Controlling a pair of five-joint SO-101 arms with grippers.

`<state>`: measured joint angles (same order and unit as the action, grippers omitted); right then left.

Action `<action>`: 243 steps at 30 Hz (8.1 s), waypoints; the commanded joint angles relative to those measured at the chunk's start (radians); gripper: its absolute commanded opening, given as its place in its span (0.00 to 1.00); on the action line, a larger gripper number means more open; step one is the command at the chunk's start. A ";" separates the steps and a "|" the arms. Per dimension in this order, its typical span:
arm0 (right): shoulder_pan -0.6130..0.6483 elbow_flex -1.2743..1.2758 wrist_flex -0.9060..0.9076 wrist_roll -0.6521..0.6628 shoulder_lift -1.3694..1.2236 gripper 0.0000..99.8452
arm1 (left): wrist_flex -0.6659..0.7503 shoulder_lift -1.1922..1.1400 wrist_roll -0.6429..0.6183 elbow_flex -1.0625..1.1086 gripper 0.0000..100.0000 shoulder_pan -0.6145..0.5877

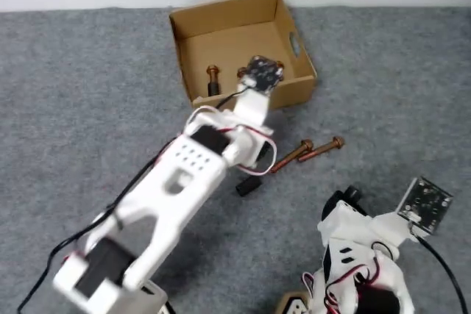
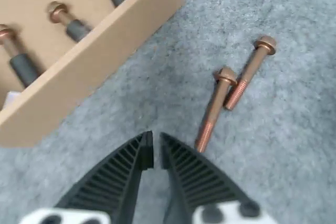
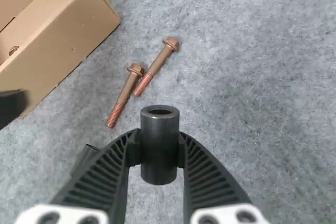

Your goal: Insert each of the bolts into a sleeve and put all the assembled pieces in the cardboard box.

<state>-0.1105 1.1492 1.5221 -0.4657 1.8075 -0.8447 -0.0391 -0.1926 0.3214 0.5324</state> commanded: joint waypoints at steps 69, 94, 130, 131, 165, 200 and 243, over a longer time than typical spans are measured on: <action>0.007 -0.011 -0.019 -0.009 0.007 0.01 | -0.911 -1.016 -0.012 -1.994 0.00 0.068; 0.320 -0.103 -0.012 0.166 0.002 0.01 | -0.913 -0.241 -0.012 -1.603 0.00 0.089; 0.826 0.023 -0.298 0.196 -0.001 0.01 | -0.012 1.425 -0.379 0.611 0.00 0.080; 0.832 0.034 -0.315 0.198 -0.001 0.01 | 0.015 1.481 -0.381 0.657 0.00 0.084; 0.903 0.115 -0.524 0.440 -0.001 0.01 | 0.104 1.794 -0.470 0.969 0.00 0.081; 0.845 0.114 -0.529 0.453 0.001 0.01 | -0.494 1.789 -0.282 0.757 0.23 0.150; 0.395 -0.931 -1.015 0.279 -1.595 0.01 | -0.235 1.788 0.115 1.366 0.01 -0.506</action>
<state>0.2977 0.3959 0.5907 -0.1818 0.3360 -1.0717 1.7484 -0.0821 1.6916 0.0292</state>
